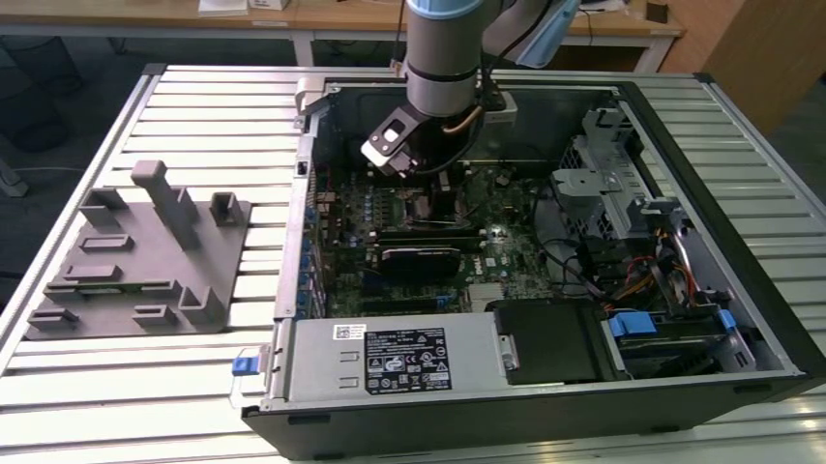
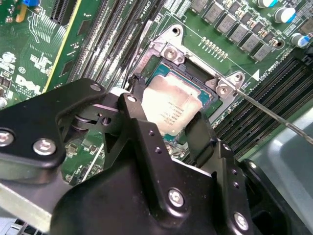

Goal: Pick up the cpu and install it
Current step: 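Place the cpu into insertion slot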

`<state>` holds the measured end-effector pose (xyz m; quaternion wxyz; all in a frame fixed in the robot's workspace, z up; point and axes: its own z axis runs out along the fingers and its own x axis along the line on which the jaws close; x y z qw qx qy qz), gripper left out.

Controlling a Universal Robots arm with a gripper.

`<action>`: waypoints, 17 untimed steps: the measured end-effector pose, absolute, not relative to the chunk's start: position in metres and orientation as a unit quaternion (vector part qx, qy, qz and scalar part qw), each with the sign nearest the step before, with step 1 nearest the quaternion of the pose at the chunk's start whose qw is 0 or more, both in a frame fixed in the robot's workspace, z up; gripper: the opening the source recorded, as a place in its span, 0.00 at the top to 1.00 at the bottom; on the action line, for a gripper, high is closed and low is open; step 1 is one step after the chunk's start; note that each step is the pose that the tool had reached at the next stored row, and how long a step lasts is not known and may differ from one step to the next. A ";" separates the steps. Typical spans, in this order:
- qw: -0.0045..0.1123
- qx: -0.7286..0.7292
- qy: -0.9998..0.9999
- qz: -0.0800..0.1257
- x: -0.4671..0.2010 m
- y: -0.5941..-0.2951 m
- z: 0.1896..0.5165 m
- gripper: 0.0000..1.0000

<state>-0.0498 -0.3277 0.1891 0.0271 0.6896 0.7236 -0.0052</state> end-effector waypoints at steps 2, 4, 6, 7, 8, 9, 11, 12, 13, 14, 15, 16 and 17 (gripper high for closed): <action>0.027 0.690 0.724 -0.005 -0.050 -0.328 0.189 0.39; 0.026 0.690 0.724 -0.004 -0.050 -0.327 0.189 0.39; 0.025 0.690 0.724 -0.003 -0.051 -0.327 0.189 0.39; 0.024 0.690 0.724 -0.002 -0.051 -0.327 0.189 0.39; 0.024 0.690 0.724 -0.001 -0.051 -0.327 0.189 0.39; 0.024 0.690 0.724 -0.001 -0.051 -0.327 0.189 0.39; 0.024 0.690 0.724 -0.002 -0.051 -0.327 0.190 0.39; 0.024 0.690 0.724 -0.002 -0.051 -0.327 0.191 0.39; 0.024 0.690 0.724 -0.002 -0.051 -0.327 0.192 0.39; 0.024 0.690 0.724 -0.002 -0.051 -0.327 0.193 0.39; 0.024 0.690 0.724 -0.002 -0.051 -0.327 0.194 0.39; 0.024 0.690 0.724 -0.001 -0.051 -0.327 0.195 0.39; 0.024 0.690 0.724 -0.001 -0.051 -0.327 0.196 0.39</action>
